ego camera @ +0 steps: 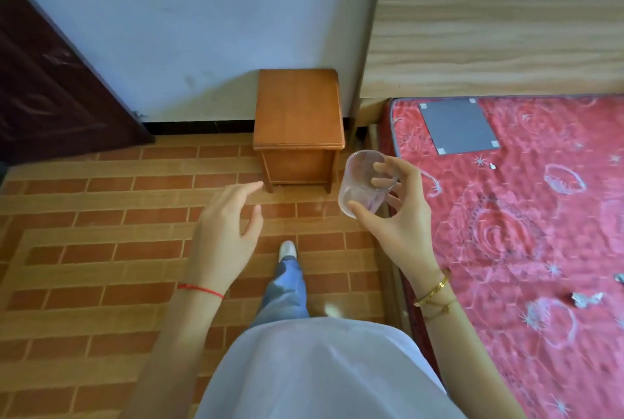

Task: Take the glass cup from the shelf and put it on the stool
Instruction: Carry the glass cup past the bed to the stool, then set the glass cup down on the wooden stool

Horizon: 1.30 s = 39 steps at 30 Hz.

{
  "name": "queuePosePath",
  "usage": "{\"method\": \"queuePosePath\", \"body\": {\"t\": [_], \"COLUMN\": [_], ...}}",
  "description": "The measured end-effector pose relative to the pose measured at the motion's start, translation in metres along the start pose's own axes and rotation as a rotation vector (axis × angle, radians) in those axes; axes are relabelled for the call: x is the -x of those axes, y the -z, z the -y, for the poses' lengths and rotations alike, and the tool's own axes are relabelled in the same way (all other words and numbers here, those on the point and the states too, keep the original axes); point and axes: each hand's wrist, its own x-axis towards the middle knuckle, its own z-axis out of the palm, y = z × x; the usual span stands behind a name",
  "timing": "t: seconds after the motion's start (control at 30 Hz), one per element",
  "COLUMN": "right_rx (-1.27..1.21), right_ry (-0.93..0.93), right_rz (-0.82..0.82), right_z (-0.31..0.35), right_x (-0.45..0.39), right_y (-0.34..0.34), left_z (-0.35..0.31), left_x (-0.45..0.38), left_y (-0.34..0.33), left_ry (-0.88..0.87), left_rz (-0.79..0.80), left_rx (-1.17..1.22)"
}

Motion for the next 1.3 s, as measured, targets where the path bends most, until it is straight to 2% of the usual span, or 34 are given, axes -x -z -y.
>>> {"method": "queuePosePath", "body": {"t": [0.33,0.63,0.97,1.3], "right_rx": [-0.003,-0.027,-0.033,-0.029], "right_ry": [0.022,-0.057,-0.116,-0.143], "right_rz": [-0.042,-0.09,-0.048,0.023], "right_z": [0.002,-0.005,-0.036,-0.081], "right_x": [-0.159,-0.252,-0.364,-0.48], "right_y": [-0.065,-0.108,-0.13,-0.137], "left_z": [0.048,0.074,0.09,0.093], "left_x": [-0.173,-0.294,-0.401,-0.504], "left_y": [0.009,0.016,-0.025,-0.075], "left_ry": [-0.027,-0.043,0.006,0.083], "left_rz": [0.007,0.061,0.064,-0.02], "left_rx": [-0.022,-0.041,-0.007,-0.024]}}
